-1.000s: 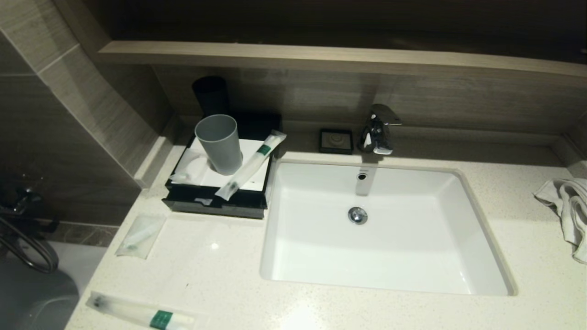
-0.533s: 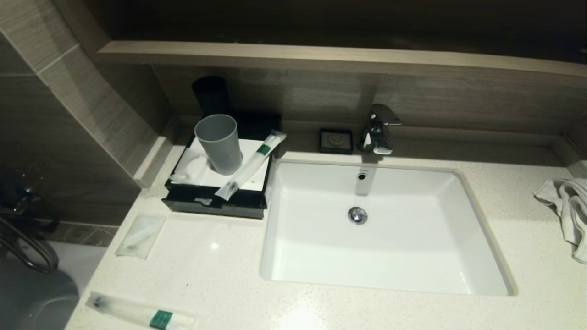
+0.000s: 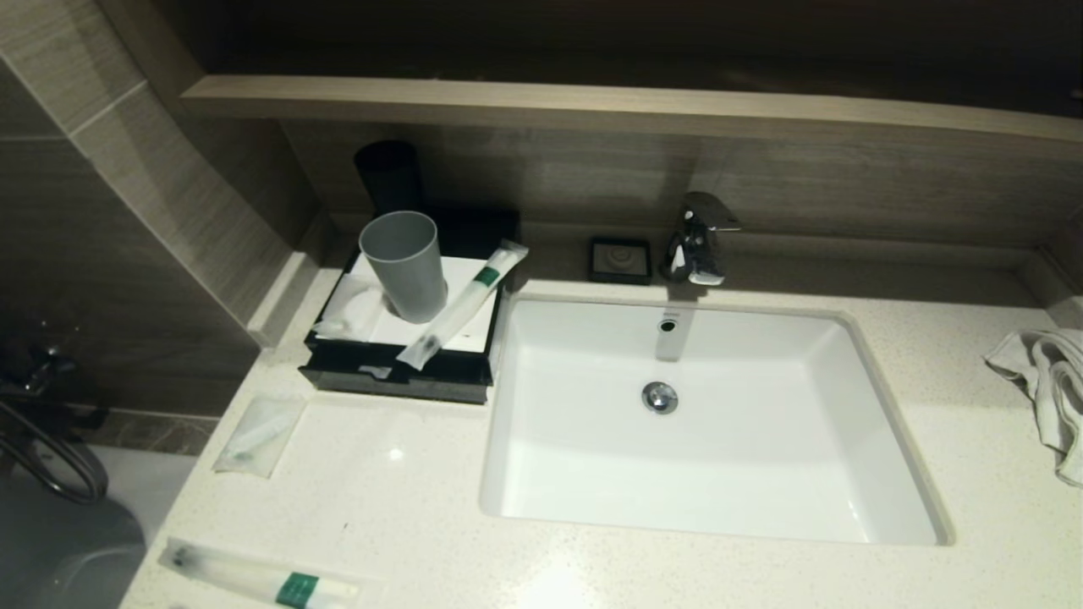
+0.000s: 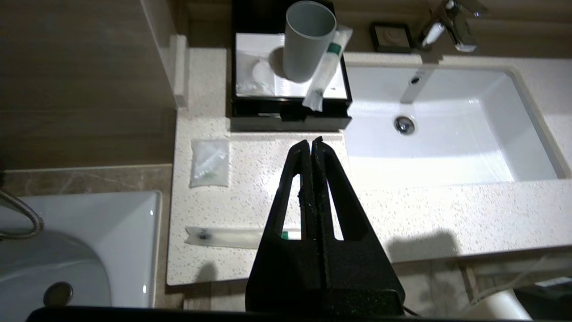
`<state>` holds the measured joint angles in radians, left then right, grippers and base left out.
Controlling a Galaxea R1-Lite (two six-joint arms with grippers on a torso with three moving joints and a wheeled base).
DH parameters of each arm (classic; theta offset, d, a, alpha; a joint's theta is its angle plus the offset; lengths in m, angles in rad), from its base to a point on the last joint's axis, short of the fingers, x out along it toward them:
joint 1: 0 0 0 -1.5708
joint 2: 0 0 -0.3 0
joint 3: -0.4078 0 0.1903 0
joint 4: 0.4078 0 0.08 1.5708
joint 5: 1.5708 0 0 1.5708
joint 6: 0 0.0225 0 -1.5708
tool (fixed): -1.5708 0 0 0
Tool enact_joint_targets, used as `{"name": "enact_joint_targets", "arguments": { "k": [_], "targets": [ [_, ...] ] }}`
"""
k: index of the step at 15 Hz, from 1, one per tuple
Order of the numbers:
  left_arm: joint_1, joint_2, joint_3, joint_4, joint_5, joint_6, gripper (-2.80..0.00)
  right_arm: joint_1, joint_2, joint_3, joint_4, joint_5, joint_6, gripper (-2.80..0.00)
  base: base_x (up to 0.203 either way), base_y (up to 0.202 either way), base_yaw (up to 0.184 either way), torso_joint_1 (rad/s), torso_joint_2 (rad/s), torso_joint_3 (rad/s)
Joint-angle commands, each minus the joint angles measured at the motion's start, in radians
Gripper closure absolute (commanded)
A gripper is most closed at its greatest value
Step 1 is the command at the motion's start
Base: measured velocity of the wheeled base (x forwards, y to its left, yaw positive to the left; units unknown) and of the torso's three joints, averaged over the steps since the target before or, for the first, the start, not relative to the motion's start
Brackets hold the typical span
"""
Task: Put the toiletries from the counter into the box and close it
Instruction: Open the drawer
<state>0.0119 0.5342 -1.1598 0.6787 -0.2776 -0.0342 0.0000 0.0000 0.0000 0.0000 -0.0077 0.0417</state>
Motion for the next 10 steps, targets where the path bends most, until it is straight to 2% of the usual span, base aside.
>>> {"name": "enact_joint_targets", "arguments": {
  "k": [1, 3, 7, 10],
  "targets": [
    [0.000, 0.022, 0.067, 0.001, -0.020, 0.026, 0.00, 0.000, 0.000, 0.000, 0.000, 0.000, 0.000, 0.00, 0.000, 0.000, 0.000, 0.000, 0.00, 0.000],
    [0.000, 0.038, 0.122, -0.005, -0.027, 0.059, 0.00, 0.000, 0.000, 0.000, 0.000, 0.000, 0.001, 0.00, 0.000, 0.000, 0.000, 0.000, 0.00, 0.000],
    [-0.002, 0.133, 0.152, -0.006, -0.048, 0.069, 0.00, 0.000, 0.000, 0.000, 0.000, 0.000, 0.000, 0.00, 0.000, 0.000, 0.000, 0.000, 0.00, 0.000],
    [-0.005, 0.240, 0.154, -0.008, -0.062, 0.144, 0.00, 0.000, 0.000, 0.000, 0.000, 0.000, 0.000, 0.00, 0.000, 0.000, 0.000, 0.000, 0.00, 0.000]
  ]
}}
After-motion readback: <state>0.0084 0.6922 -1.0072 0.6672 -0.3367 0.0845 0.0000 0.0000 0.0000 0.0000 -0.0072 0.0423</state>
